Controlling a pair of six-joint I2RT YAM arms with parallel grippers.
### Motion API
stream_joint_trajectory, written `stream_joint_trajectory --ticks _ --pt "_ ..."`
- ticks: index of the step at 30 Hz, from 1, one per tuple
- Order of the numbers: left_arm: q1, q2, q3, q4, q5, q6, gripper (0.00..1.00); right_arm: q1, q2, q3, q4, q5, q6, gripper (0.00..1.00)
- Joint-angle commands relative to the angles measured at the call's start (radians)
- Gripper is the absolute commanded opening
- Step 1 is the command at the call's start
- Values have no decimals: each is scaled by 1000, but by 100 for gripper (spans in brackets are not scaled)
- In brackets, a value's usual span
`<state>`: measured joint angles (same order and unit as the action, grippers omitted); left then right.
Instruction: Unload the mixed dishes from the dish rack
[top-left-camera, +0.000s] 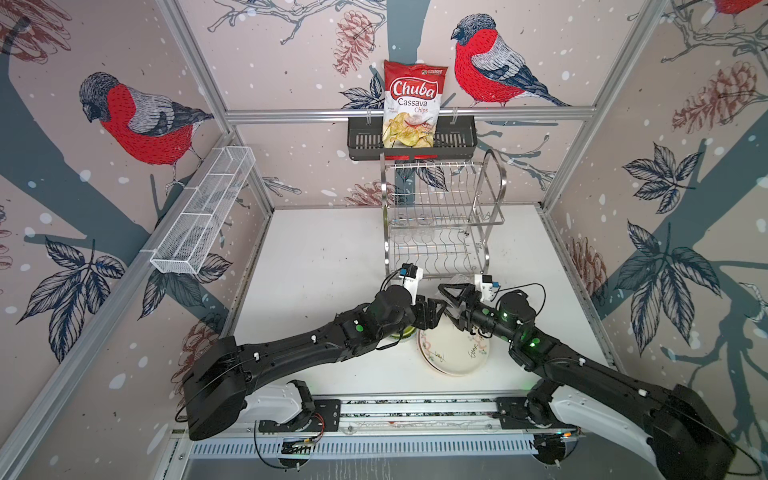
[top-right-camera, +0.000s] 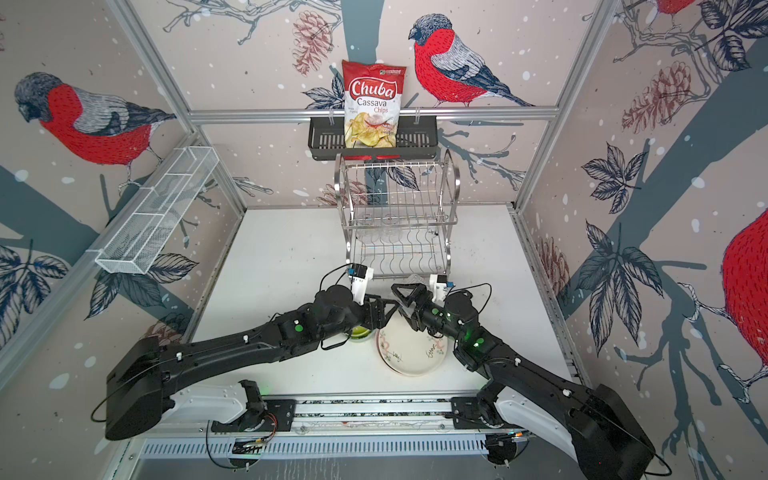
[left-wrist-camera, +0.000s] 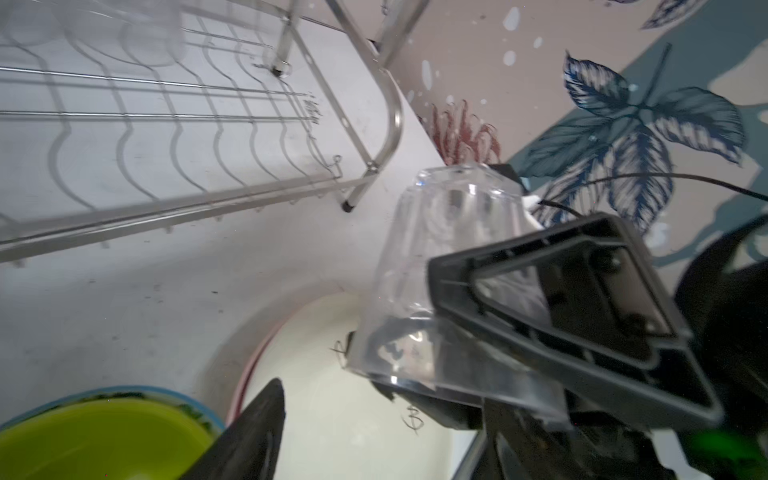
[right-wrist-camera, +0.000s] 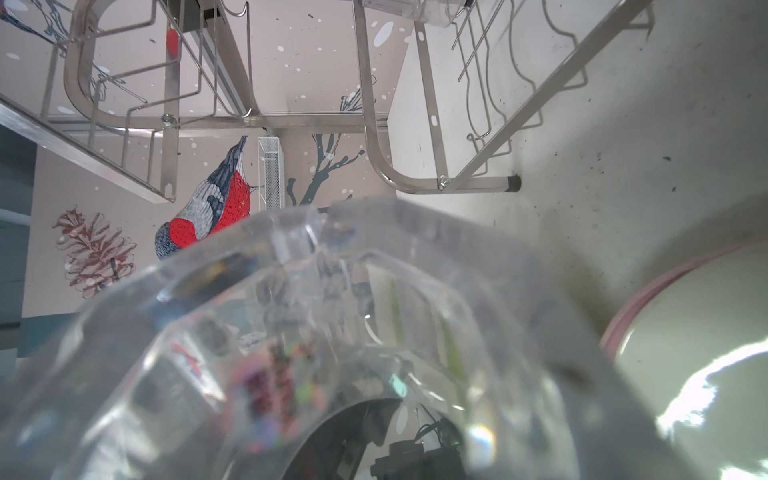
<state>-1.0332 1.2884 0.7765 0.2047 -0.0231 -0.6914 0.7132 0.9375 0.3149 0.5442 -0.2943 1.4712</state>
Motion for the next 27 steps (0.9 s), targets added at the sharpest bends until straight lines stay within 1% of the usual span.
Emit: stream_joint_trajectory --ticks 1,8,10,12,15,27 --pt "4 26 12 119 62 -9 71 10 1 -5 90 -15 31 42" --pt "14 84 33 169 103 -28 57 31 22 -4 149 -18 61 42" --pt "20 92 45 183 112 -28 50 39 27 -2 155 -16 64 42" --pt "24 97 60 190 114 -26 38 43 32 0 160 -14 66 42" --pt "25 104 78 192 118 -23 26 46 35 0 162 -13 67 42" --pt "27 107 79 200 121 -34 0 58 36 -7 168 -4 70 42"
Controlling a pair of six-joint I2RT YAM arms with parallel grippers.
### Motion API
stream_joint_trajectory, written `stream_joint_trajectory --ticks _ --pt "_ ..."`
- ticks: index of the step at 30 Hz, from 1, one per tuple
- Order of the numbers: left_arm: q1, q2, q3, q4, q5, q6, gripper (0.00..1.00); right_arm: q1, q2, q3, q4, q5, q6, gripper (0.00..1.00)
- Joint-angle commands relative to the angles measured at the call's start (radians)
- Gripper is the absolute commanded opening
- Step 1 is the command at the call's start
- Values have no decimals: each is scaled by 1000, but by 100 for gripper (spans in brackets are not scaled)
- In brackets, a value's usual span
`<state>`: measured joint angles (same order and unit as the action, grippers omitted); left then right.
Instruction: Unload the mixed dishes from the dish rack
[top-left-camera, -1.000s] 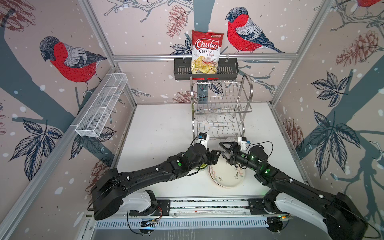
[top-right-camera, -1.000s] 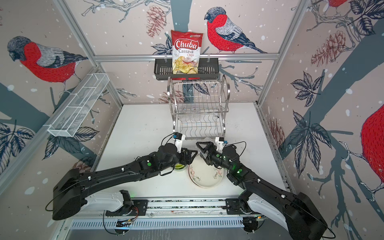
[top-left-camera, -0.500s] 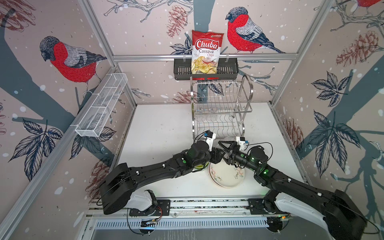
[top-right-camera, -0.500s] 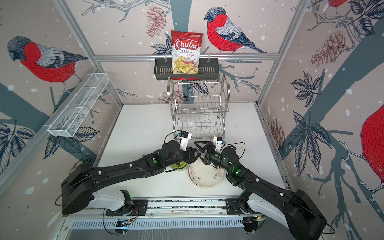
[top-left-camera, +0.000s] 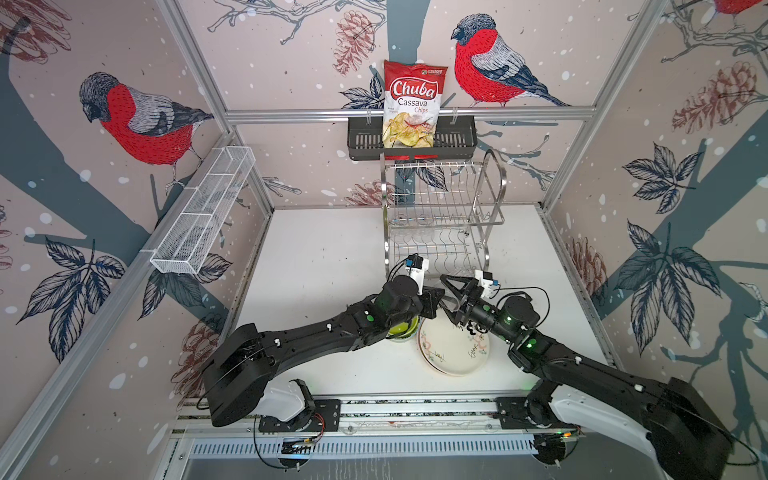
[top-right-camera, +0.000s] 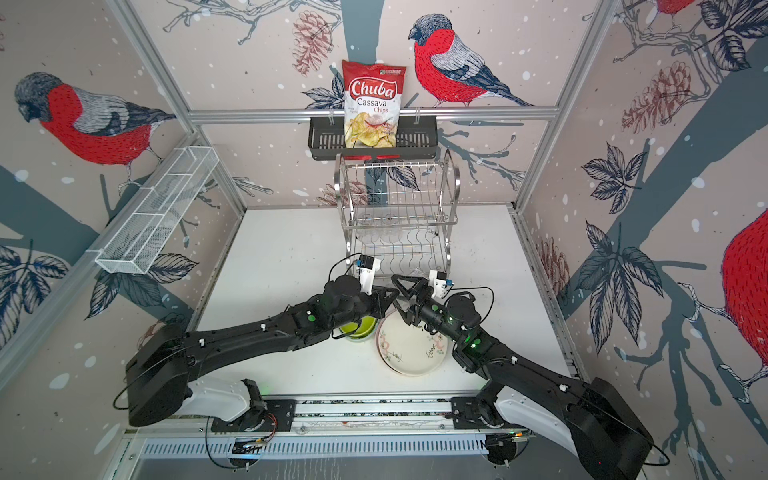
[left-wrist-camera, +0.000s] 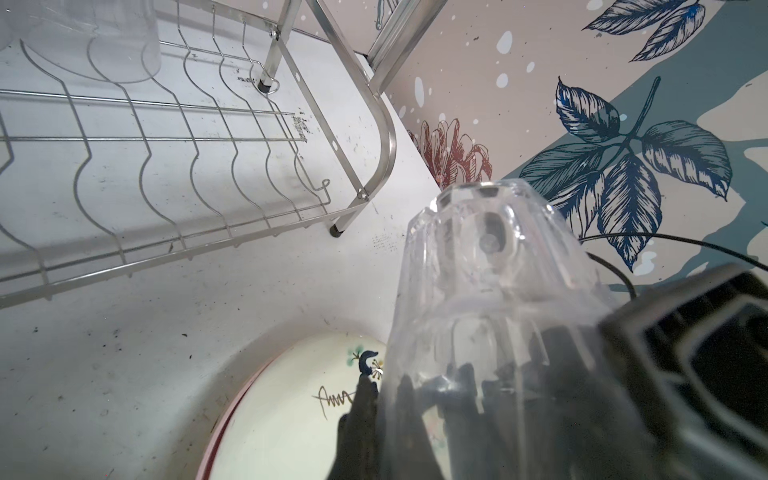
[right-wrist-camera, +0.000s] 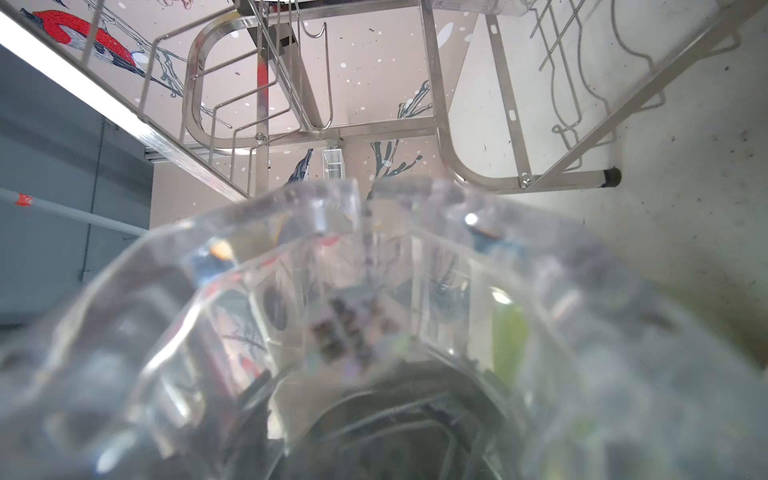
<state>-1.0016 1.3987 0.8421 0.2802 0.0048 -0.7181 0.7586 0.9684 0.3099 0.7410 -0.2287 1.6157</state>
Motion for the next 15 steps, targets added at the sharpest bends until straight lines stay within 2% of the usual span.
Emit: stream_joint_trajectory --ticks 1,5,6,7,9,10,12,15 --pt "-5 -4 14 124 92 -6 0 12 6 -3 -28 -70 -74 41" --pt "-5 -16 12 122 85 -5 0 14 10 -3 -31 -66 -74 42" --pt "-5 -17 12 119 84 -4 0 16 10 -2 -37 -66 -76 45" --pt "-5 -18 12 117 84 -4 0 16 12 0 -47 -65 -79 55" --pt "-5 -20 15 111 86 -7 0 18 10 12 -84 -62 -96 84" --pt "-5 -20 15 108 88 -9 0 18 9 18 -99 -59 -103 91" --pt "-5 -20 16 102 91 -12 0 20 5 27 -116 -54 -116 98" --pt "-5 -18 15 90 89 -12 0 20 -2 39 -133 -49 -130 99"
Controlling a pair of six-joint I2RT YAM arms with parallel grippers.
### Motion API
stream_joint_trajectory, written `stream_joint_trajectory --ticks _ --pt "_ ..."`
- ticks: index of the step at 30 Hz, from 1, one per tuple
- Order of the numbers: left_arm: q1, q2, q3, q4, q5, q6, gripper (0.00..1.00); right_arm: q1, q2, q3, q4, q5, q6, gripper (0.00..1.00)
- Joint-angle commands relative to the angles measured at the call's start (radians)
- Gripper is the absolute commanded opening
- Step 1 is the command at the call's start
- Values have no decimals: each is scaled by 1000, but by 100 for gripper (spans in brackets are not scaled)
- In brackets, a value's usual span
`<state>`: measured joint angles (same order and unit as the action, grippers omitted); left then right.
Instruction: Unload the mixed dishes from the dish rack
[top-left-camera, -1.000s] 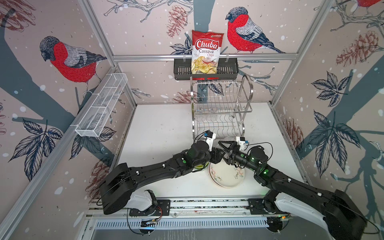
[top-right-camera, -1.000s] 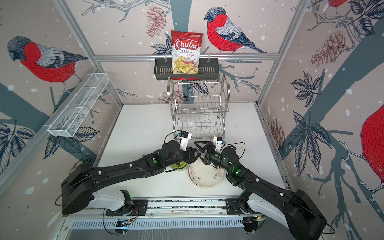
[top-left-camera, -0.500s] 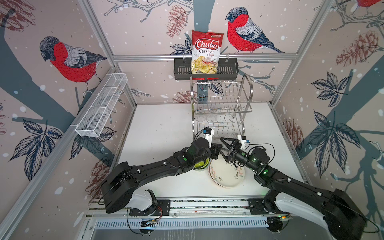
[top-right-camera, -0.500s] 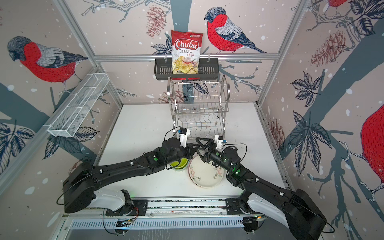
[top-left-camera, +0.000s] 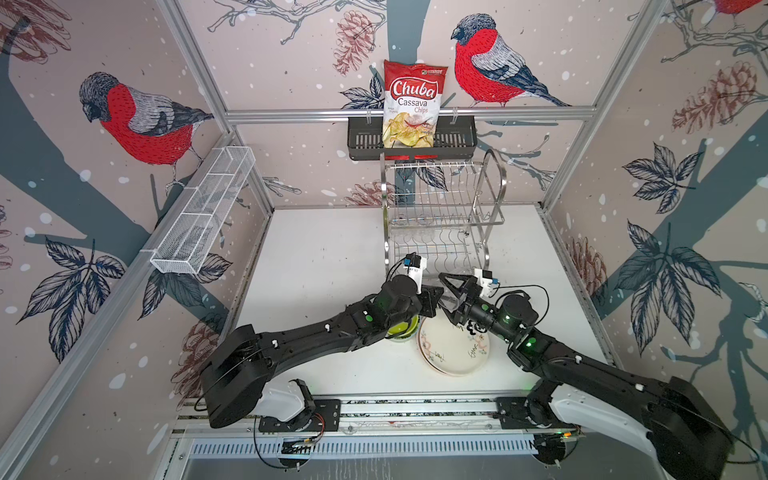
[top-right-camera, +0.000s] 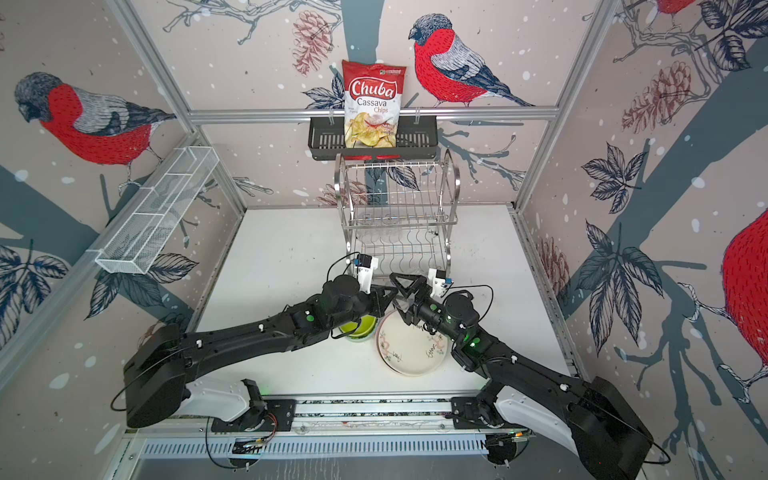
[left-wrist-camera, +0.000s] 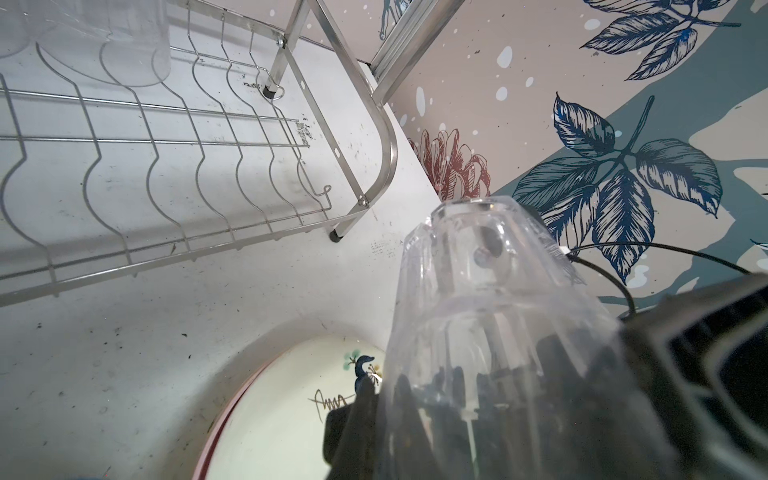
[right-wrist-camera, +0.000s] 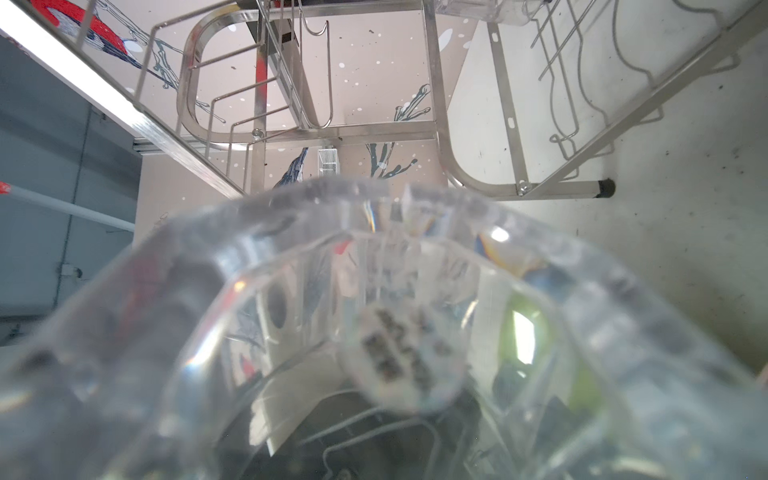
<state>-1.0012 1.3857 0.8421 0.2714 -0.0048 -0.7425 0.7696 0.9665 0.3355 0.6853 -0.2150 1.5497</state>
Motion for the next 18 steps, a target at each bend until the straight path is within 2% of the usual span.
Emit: stream_joint_trajectory --ticks 1,8,13,18 --pt "-5 -5 15 95 96 12 0 9 -1 18 -87 -63 -70 100" --pt "-5 -16 14 48 62 8 0 7 -31 30 -166 -41 -102 99" --pt "-5 -27 12 1 23 13 0 3 -102 54 -306 27 -155 99" --pt "-5 -42 11 -32 -1 22 0 1 -157 48 -372 74 -167 99"
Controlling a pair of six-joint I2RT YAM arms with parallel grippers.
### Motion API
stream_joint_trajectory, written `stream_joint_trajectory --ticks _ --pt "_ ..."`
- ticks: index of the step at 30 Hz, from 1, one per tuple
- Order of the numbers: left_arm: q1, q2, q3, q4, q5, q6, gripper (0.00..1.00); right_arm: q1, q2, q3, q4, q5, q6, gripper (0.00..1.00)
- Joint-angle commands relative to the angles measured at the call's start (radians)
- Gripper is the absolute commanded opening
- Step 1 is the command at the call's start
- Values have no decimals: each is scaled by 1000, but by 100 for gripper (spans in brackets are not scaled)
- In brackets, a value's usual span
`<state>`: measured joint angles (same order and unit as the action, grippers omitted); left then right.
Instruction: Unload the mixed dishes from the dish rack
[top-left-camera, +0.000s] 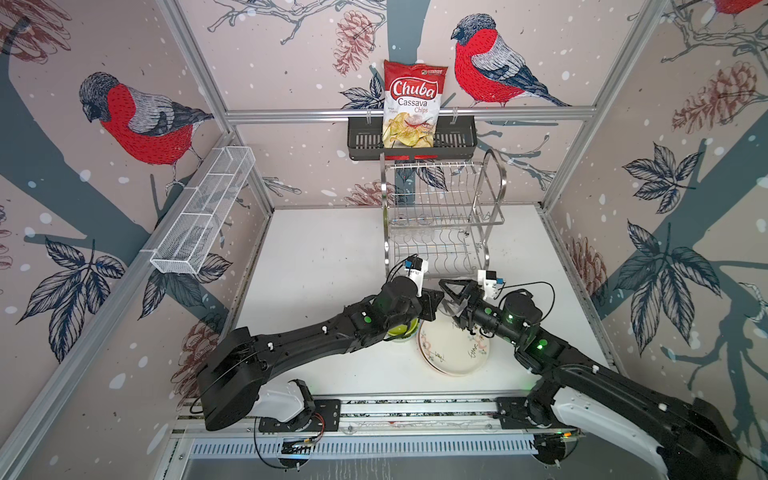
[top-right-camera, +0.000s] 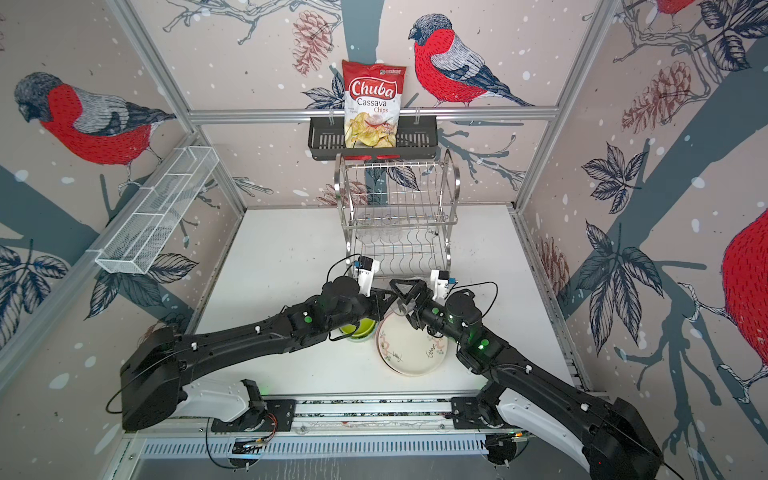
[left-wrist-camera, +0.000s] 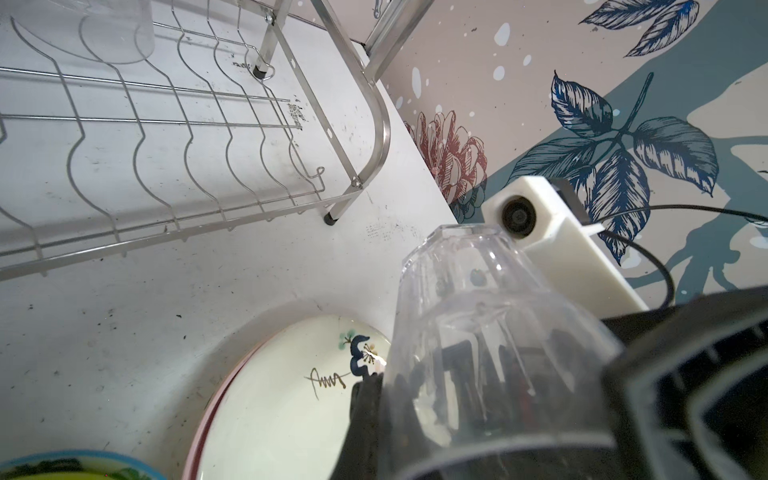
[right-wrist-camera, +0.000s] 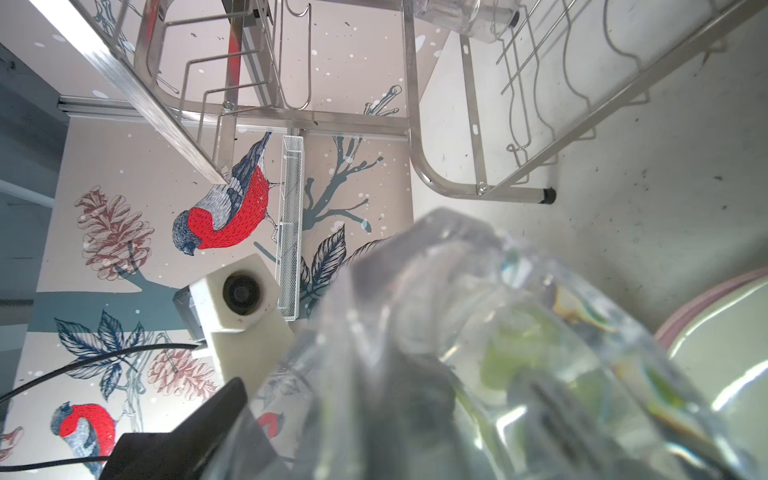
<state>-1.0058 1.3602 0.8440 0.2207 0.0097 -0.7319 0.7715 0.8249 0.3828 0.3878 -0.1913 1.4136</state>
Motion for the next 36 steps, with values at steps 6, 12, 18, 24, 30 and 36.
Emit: stream_joint_trajectory --ticks 6,12,18,24,30,36 --pt "8 -72 -2 -8 -75 34 0 -3 -41 -20 -109 58 -18 99" --pt "10 -88 1 -8 -84 45 0 -3 -38 -32 -78 63 -5 99" --pt "10 -85 0 -25 -85 45 0 -25 -50 -22 -94 63 -16 99" --pt "15 -101 -6 -36 -104 51 0 -74 -94 -24 -130 48 -22 99" --pt "16 -103 -10 -39 -107 52 0 -115 -127 -24 -151 33 -25 99" --pt "19 -111 -17 -44 -116 53 0 -131 -145 -28 -168 29 -26 99"
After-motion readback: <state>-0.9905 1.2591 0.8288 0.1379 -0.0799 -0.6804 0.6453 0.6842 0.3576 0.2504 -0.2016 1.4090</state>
